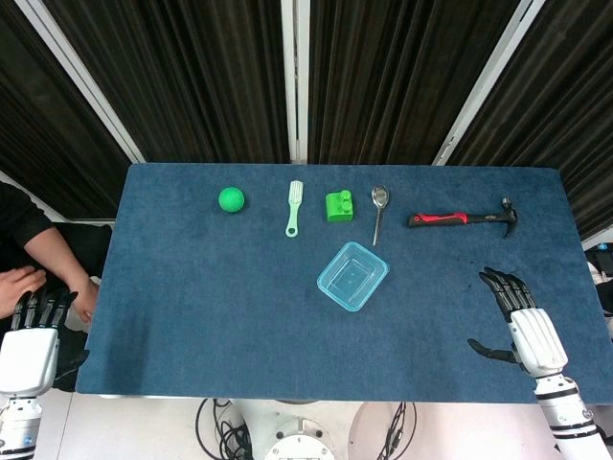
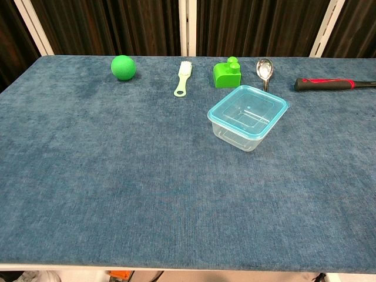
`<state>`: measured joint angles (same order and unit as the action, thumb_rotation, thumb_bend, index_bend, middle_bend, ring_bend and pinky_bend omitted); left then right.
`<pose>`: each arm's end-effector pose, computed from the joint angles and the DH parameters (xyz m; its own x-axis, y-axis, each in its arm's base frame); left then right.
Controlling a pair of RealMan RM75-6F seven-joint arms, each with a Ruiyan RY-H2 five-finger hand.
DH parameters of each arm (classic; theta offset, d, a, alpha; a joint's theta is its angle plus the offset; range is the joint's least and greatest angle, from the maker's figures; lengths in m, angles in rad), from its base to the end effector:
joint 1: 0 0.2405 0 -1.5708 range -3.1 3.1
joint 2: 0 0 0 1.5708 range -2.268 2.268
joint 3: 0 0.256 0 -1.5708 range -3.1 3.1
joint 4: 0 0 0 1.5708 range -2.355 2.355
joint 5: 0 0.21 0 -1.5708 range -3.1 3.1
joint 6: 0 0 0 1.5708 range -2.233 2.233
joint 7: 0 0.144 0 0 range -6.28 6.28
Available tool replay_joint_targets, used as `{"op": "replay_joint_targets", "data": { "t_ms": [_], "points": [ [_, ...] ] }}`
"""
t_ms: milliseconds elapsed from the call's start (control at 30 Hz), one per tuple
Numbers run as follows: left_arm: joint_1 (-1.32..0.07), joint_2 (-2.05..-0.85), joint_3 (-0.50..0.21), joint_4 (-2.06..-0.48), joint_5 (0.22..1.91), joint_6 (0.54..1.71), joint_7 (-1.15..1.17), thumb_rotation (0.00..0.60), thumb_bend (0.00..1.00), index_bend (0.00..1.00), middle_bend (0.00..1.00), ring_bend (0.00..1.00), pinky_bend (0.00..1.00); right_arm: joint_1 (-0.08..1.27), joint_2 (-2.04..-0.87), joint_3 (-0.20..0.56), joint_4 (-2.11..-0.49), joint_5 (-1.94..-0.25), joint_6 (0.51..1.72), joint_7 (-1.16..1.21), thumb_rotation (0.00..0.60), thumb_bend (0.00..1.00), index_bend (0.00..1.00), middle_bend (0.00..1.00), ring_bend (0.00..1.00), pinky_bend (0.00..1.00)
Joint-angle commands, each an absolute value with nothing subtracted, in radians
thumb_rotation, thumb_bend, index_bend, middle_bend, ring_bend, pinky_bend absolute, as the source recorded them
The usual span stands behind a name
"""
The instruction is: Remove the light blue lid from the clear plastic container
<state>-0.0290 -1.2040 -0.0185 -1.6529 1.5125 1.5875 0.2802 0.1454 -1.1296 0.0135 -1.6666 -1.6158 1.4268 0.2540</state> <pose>-0.3000 0.1563 0.1379 0.5349 -0.0336 0.8442 0.8448 0.0398 -0.5337 -0.2785 -0.1878 0.1324 0.1137 -0.1223 0.9860 -0.9832 -0.1562 0.0941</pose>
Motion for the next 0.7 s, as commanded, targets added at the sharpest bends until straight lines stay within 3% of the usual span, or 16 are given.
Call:
{"op": "replay_joint_targets", "data": {
  "t_ms": [33, 300, 433, 700],
  "points": [
    [-0.032, -1.2, -0.024, -1.66, 1.507, 1.581, 0.275, 0.6, 0.0, 0.15, 0.12, 0.0, 0.01, 0.147, -1.135, 0.013, -1.664, -1.612, 1.423, 0.258, 0.6, 0.04, 0.0, 0.04, 0.0, 0.0],
    [-0.039, -1.197, -0.034, -1.687, 1.509, 1.575, 0.292, 0.6, 0.0, 0.15, 0.12, 0.0, 0.01, 0.185, -1.148, 0.016, -1.65, -1.621, 1.376, 0.28, 0.6, 0.04, 0.0, 0.1, 0.0, 0.0],
    [-0.047, -1.205, -0.036, -1.698, 1.522, 1.572, 0.296, 0.6, 0.0, 0.15, 0.12, 0.0, 0.01, 0.265, -1.167, 0.041, -1.621, -1.581, 1.249, 0.328, 0.6, 0.04, 0.0, 0.15, 0.0, 0.0],
    [-0.065, -1.217, -0.043, -1.713, 1.521, 1.547, 0.308, 0.6, 0.0, 0.15, 0.12, 0.0, 0.02, 0.455, -1.272, 0.114, -1.451, -1.496, 0.985, 0.516, 0.6, 0.04, 0.0, 0.14, 0.0, 0.0]
  ]
}}
